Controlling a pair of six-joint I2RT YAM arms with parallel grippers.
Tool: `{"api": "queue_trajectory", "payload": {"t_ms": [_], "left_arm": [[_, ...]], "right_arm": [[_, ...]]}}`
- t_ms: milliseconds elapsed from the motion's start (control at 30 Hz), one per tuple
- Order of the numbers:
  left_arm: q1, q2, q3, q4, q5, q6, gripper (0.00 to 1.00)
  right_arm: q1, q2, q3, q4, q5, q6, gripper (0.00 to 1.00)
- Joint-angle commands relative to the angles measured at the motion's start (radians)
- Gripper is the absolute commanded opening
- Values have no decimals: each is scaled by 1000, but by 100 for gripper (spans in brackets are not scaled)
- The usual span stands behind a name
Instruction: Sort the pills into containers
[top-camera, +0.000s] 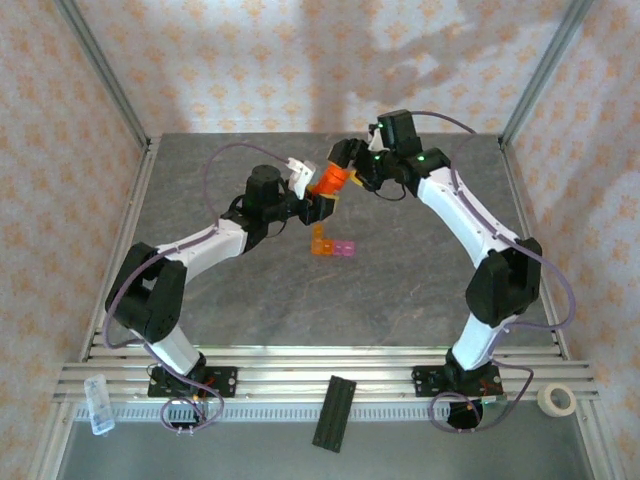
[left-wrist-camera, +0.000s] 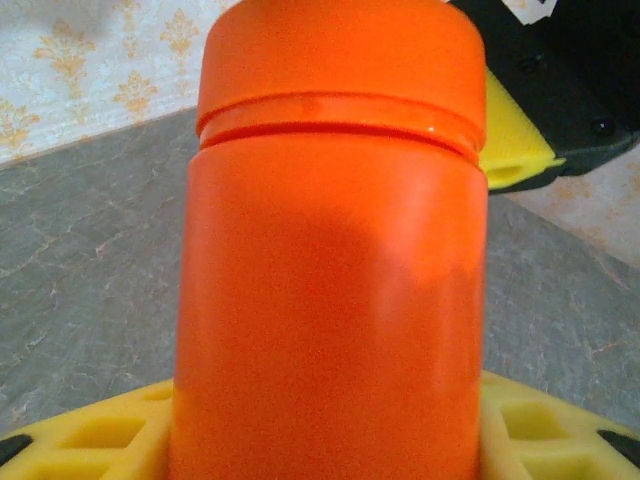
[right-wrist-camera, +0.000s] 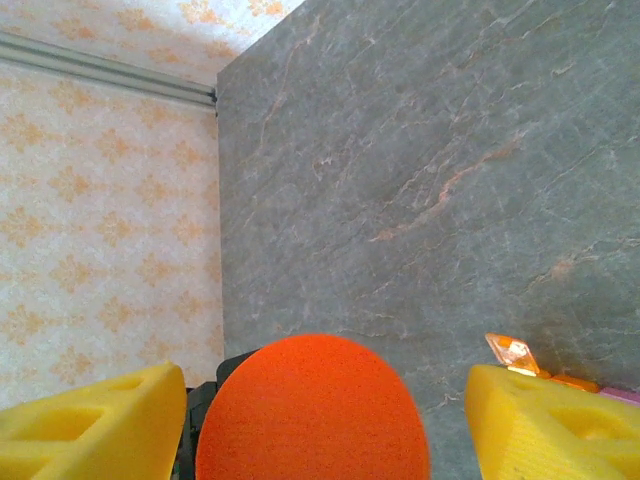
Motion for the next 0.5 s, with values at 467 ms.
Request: {"api": "queue_trajectory", "payload": {"t_ms": [467], "left_arm": [[4,9,33,10,27,4,0]], "right_arm": [[22,11,14,2,22,-74,39]]}}
